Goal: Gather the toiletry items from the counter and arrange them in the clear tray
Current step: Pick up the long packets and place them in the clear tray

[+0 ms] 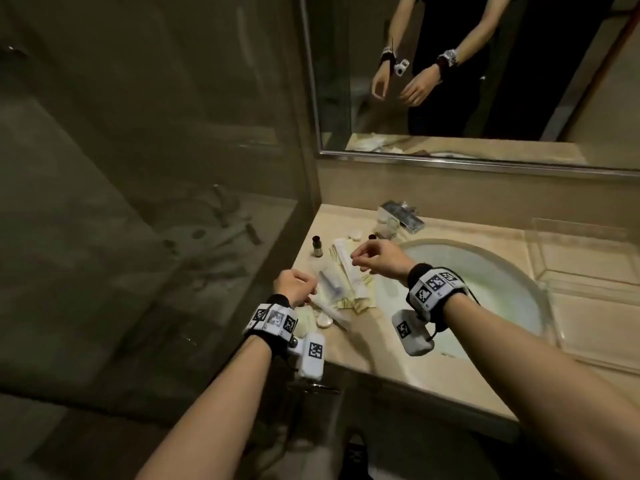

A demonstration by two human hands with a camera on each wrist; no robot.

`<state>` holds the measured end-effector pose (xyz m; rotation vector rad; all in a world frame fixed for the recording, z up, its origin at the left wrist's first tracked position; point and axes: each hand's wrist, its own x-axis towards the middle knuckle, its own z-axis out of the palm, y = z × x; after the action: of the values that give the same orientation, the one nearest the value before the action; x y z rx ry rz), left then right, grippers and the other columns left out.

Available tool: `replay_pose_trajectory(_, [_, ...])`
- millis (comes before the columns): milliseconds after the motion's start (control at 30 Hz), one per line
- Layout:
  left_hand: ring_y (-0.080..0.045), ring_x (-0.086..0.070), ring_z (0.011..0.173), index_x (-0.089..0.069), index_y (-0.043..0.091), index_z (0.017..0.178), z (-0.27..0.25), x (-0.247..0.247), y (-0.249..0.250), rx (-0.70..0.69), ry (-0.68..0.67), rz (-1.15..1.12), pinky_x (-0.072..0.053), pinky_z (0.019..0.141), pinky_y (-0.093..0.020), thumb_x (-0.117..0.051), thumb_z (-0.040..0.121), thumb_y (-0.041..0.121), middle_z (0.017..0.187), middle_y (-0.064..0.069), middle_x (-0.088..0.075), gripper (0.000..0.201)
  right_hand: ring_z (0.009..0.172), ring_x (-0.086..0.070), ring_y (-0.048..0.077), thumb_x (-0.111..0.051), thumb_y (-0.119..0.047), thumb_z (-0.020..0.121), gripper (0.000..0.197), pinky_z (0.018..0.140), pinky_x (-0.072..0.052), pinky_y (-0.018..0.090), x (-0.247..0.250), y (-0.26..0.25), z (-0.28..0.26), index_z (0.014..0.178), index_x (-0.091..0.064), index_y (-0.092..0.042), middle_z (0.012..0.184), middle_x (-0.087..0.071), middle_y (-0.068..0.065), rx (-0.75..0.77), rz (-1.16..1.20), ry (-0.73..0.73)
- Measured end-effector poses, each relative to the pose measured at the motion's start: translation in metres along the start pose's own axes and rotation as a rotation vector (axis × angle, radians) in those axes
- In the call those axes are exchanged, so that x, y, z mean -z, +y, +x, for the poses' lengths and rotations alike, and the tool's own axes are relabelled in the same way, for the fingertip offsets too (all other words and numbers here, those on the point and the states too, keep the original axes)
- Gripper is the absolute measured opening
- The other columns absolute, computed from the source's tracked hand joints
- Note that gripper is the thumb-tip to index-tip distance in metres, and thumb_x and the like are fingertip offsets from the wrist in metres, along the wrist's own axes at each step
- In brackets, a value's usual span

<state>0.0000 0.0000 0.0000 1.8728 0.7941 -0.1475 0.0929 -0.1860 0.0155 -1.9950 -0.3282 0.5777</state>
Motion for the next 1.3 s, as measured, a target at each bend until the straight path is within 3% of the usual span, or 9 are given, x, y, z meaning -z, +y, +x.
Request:
replay_pose_trajectory(133, [-0.02, -0.061, 0.054, -0.06, 0.016, 0.062, 0.056, -0.014, -0.025, 0.153, 0.0, 0.037, -0.052, 0.055, -0.027, -0.067, 0.079, 0.017, 0.07, -0.009, -0.07, 0.018, 0.071, -0.061, 0.013, -0.071, -0.013, 0.084, 0.005, 0.065, -0.052, 0.024, -0.021, 0.037, 0.058, 0.085, -0.066, -0.013, 0.083, -0.067, 0.003, -0.151, -0.076, 0.022])
replay_pose_trajectory(267, [-0.032, -0.071, 0.077, -0.067, 0.012, 0.062, 0.098, -0.032, -0.054, 0.269, 0.059, 0.054, -0.059, 0.08, -0.041, -0.072, 0.074, 0.023, 0.074, -0.012, -0.074, 0.017, 0.092, -0.063, 0.023, -0.073, -0.021, 0.082, 0.014, 0.086, -0.053, 0.036, -0.039, 0.072, 0.099, 0.086, -0.061, -0.016, 0.098, -0.068, 0.008, -0.285, -0.229, 0.072])
replay_pose_trajectory(500, [-0.033, -0.07, 0.087, -0.059, -0.002, 0.102, 0.129, -0.057, -0.077, 0.397, 0.126, -0.007, -0.055, 0.071, -0.031, -0.08, 0.067, 0.032, 0.096, -0.018, -0.072, 0.053, 0.104, -0.058, 0.03, -0.074, -0.025, 0.078, 0.043, 0.087, -0.048, 0.036, -0.059, 0.107, 0.128, 0.111, -0.052, -0.008, 0.114, -0.058, 0.013, -0.403, -0.422, 0.115])
replay_pose_trajectory(600, [-0.034, -0.07, 0.087, -0.058, 0.0, 0.103, 0.137, -0.06, -0.079, 0.437, 0.157, -0.015, -0.059, 0.075, -0.037, -0.08, 0.068, 0.026, 0.098, -0.017, -0.071, 0.049, 0.105, -0.059, 0.031, -0.074, -0.025, 0.077, 0.047, 0.088, -0.05, 0.037, -0.063, 0.113, 0.134, 0.113, -0.051, -0.006, 0.114, -0.059, 0.013, -0.443, -0.429, 0.116])
replay_pose_trajectory(767, [-0.029, -0.072, 0.084, -0.072, -0.004, 0.093, 0.14, -0.059, -0.078, 0.4, 0.111, -0.041, -0.058, 0.075, -0.031, -0.073, 0.077, 0.011, 0.091, -0.018, -0.074, 0.022, 0.081, -0.061, 0.026, -0.072, -0.021, 0.079, 0.019, 0.065, -0.045, 0.029, -0.062, 0.113, 0.14, 0.085, -0.06, -0.008, 0.085, -0.06, 0.008, -0.488, -0.381, 0.069])
replay_pose_trajectory(867, [-0.03, -0.072, 0.081, -0.072, -0.004, 0.093, 0.139, -0.057, -0.074, 0.391, 0.111, -0.087, -0.058, 0.073, -0.031, -0.069, 0.078, 0.007, 0.09, -0.018, -0.074, 0.018, 0.069, -0.053, 0.022, -0.071, -0.022, 0.079, 0.028, 0.054, -0.038, 0.025, -0.061, 0.113, 0.142, 0.063, -0.049, -0.014, 0.069, -0.053, 0.004, -0.492, -0.372, 0.056])
replay_pose_trajectory(1000, [-0.026, -0.069, 0.071, -0.071, 0.0, 0.085, 0.14, -0.052, -0.064, 0.357, 0.15, -0.098, -0.058, 0.073, -0.031, -0.07, 0.078, 0.007, 0.083, -0.014, -0.073, 0.011, 0.066, -0.051, 0.016, -0.07, -0.024, 0.083, 0.022, 0.051, -0.036, 0.021, -0.055, 0.108, 0.139, 0.07, -0.055, -0.014, 0.081, -0.058, 0.006, -0.481, -0.314, 0.062])
replay_pose_trajectory(1100, [-0.024, -0.069, 0.065, -0.069, 0.001, 0.083, 0.14, -0.044, -0.05, 0.286, 0.178, -0.142, -0.059, 0.076, -0.034, -0.072, 0.075, 0.005, 0.077, -0.013, -0.071, 0.009, 0.079, -0.057, 0.02, -0.072, -0.026, 0.082, 0.022, 0.064, -0.046, 0.026, -0.045, 0.096, 0.135, 0.093, -0.067, -0.007, 0.087, -0.061, 0.006, -0.438, -0.236, 0.079])
replay_pose_trajectory(1300, [-0.016, -0.064, 0.06, -0.07, -0.001, 0.093, 0.127, -0.031, 0.012, 0.073, 0.087, -0.28, -0.055, 0.052, -0.019, -0.071, 0.08, 0.004, 0.086, -0.016, -0.073, 0.014, 0.073, -0.058, 0.016, -0.079, -0.015, 0.078, 0.03, 0.062, -0.047, 0.025, -0.007, 0.054, 0.119, 0.104, -0.064, -0.016, 0.076, -0.054, -0.005, -0.285, 0.145, 0.126])
